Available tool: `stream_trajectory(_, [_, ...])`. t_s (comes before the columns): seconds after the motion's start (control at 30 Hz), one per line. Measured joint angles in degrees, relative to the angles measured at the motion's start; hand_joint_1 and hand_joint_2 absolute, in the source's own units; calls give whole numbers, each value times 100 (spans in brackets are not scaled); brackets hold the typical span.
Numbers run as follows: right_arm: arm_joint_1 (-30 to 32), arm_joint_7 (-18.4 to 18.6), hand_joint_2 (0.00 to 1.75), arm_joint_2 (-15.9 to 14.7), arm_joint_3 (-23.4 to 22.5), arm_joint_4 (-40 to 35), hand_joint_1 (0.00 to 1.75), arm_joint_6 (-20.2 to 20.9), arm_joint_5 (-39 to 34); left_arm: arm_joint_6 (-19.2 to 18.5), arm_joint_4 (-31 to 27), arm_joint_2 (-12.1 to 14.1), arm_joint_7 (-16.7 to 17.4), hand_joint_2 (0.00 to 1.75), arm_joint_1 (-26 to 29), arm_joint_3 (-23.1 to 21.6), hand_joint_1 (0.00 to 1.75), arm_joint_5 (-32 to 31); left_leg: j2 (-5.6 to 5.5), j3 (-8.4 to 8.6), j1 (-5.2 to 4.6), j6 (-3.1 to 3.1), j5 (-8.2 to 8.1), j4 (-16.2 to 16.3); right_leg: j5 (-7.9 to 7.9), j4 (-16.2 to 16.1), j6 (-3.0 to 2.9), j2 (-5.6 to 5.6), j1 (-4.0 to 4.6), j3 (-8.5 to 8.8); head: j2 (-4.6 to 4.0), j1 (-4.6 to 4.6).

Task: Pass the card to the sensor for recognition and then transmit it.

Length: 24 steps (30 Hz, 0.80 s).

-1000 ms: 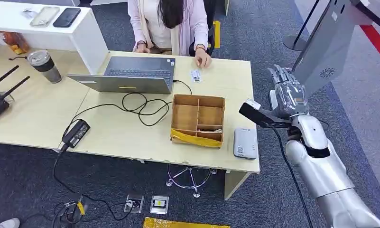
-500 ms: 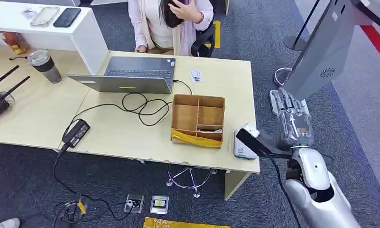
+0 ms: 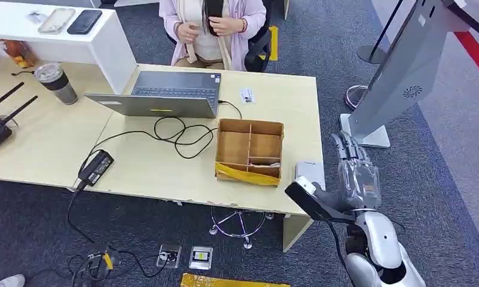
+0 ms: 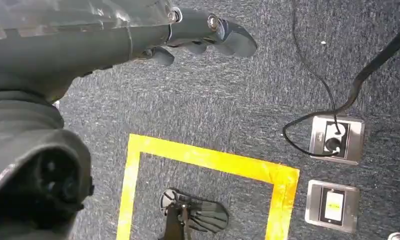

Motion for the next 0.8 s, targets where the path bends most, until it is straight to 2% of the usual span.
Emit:
stream_trajectory(0.33, [8,-207,175,557,65,548,0,-536,286,-46,0,-20,55,0,-5,17,0,-225,0,-1,0,0,0,-1,0,1,0,0,0,1,0,2])
stream_trajectory(0.57, [-180,-548,175,975,98,1158,0,-615,271,46,-46,-72,181,0,2,105,0,-452,0,-1,1,-1,1,-1,0,2,0,0,1,1,0,0])
stream_trajectory(0.8, [-385,-520,175,1294,216,1572,0,-693,208,8,-140,-64,210,0,16,140,0,-767,-1,-2,1,-1,1,-1,0,2,-1,0,1,0,0,2])
